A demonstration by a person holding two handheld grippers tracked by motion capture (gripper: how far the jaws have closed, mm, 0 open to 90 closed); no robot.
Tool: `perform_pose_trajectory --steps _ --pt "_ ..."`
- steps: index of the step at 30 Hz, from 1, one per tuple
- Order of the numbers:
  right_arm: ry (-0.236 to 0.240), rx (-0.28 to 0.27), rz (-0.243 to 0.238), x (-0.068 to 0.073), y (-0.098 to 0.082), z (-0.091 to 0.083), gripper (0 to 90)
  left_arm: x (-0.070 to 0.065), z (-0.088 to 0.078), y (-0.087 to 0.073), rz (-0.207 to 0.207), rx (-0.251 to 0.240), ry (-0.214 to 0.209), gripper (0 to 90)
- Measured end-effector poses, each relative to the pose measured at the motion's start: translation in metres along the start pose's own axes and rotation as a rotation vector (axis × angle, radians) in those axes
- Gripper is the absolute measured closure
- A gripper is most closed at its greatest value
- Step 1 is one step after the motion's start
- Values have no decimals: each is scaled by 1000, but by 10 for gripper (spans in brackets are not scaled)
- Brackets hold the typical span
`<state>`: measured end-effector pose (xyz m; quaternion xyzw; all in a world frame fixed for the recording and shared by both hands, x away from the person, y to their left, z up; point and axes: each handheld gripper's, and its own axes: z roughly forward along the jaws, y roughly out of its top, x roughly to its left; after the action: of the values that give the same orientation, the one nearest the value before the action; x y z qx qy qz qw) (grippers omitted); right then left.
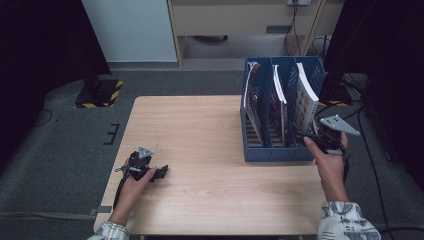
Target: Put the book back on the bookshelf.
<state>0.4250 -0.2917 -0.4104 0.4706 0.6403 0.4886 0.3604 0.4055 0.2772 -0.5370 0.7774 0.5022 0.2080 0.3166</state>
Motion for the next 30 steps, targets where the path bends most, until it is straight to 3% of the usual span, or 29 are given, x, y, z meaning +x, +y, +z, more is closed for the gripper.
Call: perform_pose_trajectory --steps 14,30 --pt "42 11 6 17 -11 -15 56 0 0 0 0 0 1 12" --pt "78 22 7 41 -17 -18 58 0 0 0 2 3 -7 3"
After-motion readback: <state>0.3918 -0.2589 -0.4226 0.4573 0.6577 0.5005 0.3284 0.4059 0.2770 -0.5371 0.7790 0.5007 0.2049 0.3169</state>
